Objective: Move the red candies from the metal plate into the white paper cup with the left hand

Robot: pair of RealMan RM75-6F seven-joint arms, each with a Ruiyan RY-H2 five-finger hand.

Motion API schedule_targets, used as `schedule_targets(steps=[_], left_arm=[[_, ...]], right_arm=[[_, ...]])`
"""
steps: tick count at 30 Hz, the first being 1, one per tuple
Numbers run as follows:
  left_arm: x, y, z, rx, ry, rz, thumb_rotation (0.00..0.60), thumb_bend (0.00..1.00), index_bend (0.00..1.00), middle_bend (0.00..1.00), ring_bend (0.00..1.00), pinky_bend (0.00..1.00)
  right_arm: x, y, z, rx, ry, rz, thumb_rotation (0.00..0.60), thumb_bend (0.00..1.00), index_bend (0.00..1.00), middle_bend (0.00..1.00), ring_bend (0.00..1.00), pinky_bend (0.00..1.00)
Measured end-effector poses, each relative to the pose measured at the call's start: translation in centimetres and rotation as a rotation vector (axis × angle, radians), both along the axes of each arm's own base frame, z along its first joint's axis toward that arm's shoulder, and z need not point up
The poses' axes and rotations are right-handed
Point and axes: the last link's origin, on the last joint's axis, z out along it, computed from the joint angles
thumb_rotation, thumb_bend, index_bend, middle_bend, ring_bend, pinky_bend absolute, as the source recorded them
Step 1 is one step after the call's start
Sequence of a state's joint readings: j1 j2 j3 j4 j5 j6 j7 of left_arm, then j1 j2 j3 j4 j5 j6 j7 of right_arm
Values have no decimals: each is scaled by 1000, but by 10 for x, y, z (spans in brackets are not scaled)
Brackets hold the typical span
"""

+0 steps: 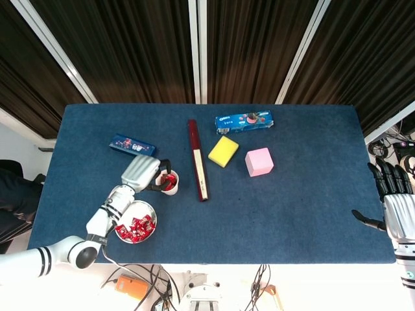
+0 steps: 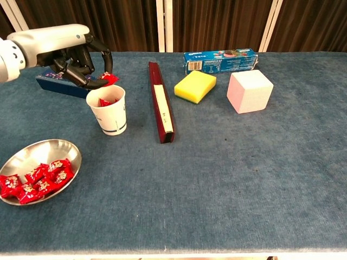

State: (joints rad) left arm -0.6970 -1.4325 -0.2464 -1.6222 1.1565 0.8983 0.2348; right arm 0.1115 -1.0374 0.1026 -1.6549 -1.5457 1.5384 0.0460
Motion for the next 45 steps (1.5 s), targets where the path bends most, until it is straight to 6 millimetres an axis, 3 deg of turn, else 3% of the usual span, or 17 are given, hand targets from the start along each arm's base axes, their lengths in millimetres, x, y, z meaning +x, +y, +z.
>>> schedule_targets(steps=[5,11,19,28,45], left_arm=[[-4,-1,0,13,32,14,552,153,393,966,865,744],[-12,-10,15,65,20,16,552,160,377,966,865,744],[-45,-47,40,108,8,28,551,174,407,966,865,744],[-71,-88,18,-10,77,24,555,174,416,966,865,744],[-101,-114,-3,-69,201,62,576,174,417,966,865,744]], right_arm=[[0,-2,-2,7,1,2,600,165,0,62,0,12],[3,-4,-1,4,2,12,600,164,0,62,0,12],[7,-7,-3,10,4,25,600,165,0,63,0,12],[11,-8,-5,19,8,33,600,165,0,62,0,13],[11,-7,-6,22,11,28,600,164,0,62,0,14]])
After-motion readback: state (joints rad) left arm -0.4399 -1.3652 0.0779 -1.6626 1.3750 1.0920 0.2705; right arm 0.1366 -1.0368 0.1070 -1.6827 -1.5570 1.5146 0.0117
